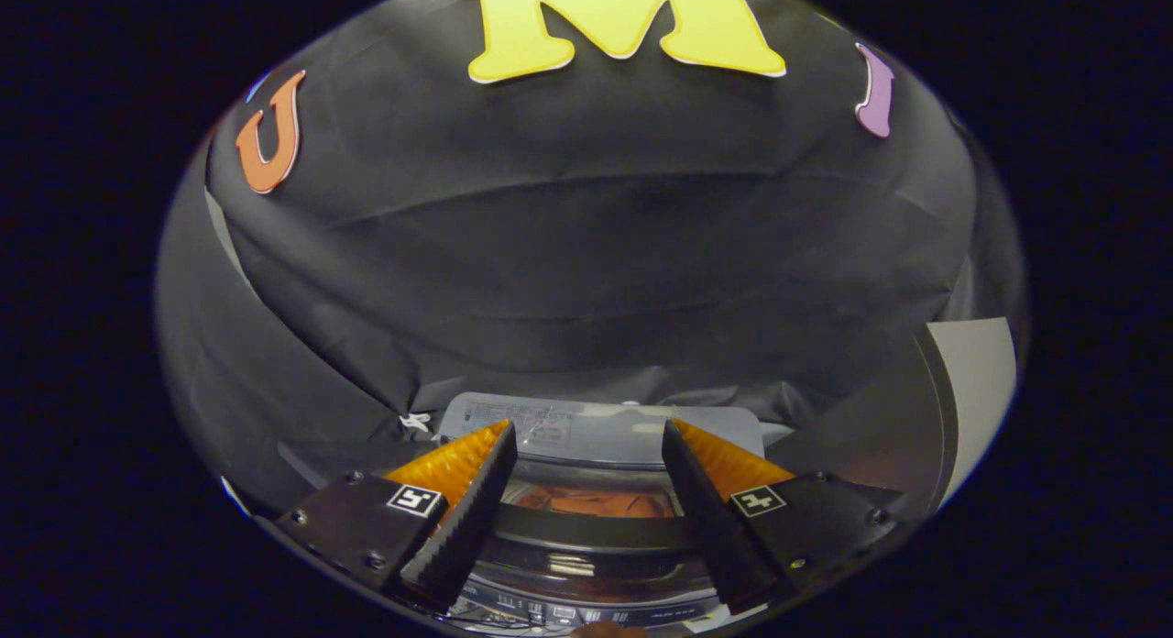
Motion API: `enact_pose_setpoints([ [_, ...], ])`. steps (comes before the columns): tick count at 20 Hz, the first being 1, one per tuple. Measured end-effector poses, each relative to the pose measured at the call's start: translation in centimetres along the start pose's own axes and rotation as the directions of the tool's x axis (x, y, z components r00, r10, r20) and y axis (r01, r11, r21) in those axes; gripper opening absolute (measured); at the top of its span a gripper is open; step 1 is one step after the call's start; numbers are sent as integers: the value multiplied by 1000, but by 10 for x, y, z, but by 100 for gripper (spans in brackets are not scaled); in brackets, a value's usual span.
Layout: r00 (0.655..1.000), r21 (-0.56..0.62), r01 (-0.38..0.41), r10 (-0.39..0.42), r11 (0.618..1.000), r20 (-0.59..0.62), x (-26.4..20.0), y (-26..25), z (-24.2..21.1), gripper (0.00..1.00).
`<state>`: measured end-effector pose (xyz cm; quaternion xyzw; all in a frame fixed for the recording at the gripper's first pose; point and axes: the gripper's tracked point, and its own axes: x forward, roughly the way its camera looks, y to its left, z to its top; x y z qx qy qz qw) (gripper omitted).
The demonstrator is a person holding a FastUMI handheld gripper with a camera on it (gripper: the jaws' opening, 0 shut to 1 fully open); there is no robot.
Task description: Put the clothes into the washing machine and then close the washing machine lid.
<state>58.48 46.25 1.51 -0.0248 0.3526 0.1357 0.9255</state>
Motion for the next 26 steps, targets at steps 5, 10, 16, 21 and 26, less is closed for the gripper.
enact_pose_setpoints([
  [5, 1000, 2, -3, 3, 1000, -7, -2, 0, -10, 99],
  [10, 1000, 6, -3, 3, 1000, -25, -5, 1, -25, 99],
  [16, 999, -15, 6, -7, 1000, -48, -9, 3, -50, 99],
  [21, 998, -23, 8, -10, 1000, -63, -11, 5, -69, 99],
  [26, 998, -33, 15, -17, 999, -57, -23, 2, -72, 99],
])
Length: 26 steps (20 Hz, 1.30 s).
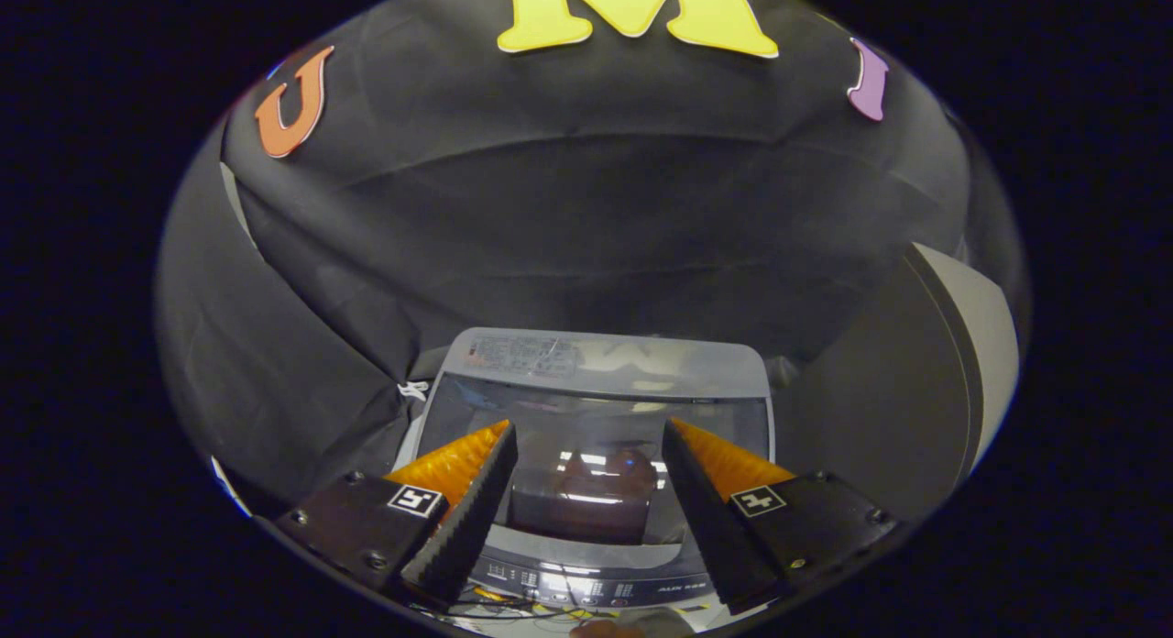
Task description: Put the clothes into the washing machine and then close the washing machine lid.
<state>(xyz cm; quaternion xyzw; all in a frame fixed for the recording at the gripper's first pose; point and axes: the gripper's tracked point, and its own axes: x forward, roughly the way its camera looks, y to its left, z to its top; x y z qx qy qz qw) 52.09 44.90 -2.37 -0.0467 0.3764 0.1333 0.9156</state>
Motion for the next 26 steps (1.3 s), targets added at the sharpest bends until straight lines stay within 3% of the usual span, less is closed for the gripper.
enact_pose_setpoints([
  [6, 994, -52, -9, 15, 999, 106, -62, -11, 4, 99],
  [12, 958, -37, -35, 44, 999, 284, -181, -63, -10, 99],
  [18, 902, 1, -63, 57, 998, 428, -294, -98, -63, 99],
  [26, 808, 63, -28, -15, 998, 590, -435, -126, -171, 99],
])
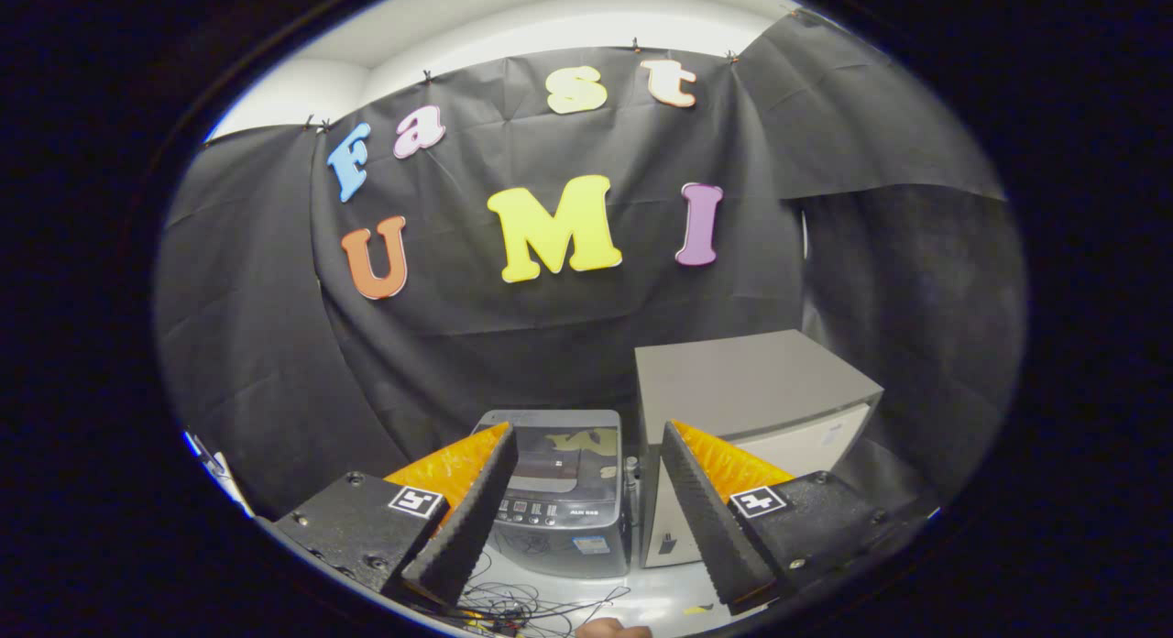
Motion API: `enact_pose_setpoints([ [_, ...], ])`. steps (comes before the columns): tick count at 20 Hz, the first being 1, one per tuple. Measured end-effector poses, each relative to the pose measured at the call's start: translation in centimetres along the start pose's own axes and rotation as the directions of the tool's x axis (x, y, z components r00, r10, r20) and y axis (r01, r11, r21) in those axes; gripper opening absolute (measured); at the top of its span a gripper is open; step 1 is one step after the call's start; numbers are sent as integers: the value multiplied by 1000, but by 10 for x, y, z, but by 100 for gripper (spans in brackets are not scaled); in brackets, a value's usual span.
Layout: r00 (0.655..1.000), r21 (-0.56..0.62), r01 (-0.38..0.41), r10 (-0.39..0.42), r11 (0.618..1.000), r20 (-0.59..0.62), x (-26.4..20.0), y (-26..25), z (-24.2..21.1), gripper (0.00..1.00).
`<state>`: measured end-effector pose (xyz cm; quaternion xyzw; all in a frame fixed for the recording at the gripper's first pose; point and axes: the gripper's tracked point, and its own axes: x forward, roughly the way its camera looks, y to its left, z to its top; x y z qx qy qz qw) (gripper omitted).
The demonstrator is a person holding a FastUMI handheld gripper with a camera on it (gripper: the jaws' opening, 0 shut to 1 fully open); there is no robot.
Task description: Put the clothes into the washing machine and then close the washing machine lid.
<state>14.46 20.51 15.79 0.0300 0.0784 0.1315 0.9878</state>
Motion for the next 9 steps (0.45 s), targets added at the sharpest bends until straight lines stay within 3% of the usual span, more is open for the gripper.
enact_pose_setpoints([
  [3, 999, -8, -25, 26, 1000, 30, -44, 0, -9, 99],
  [9, 998, -38, -4, 7, 999, 57, -96, -19, -21, 99],
])
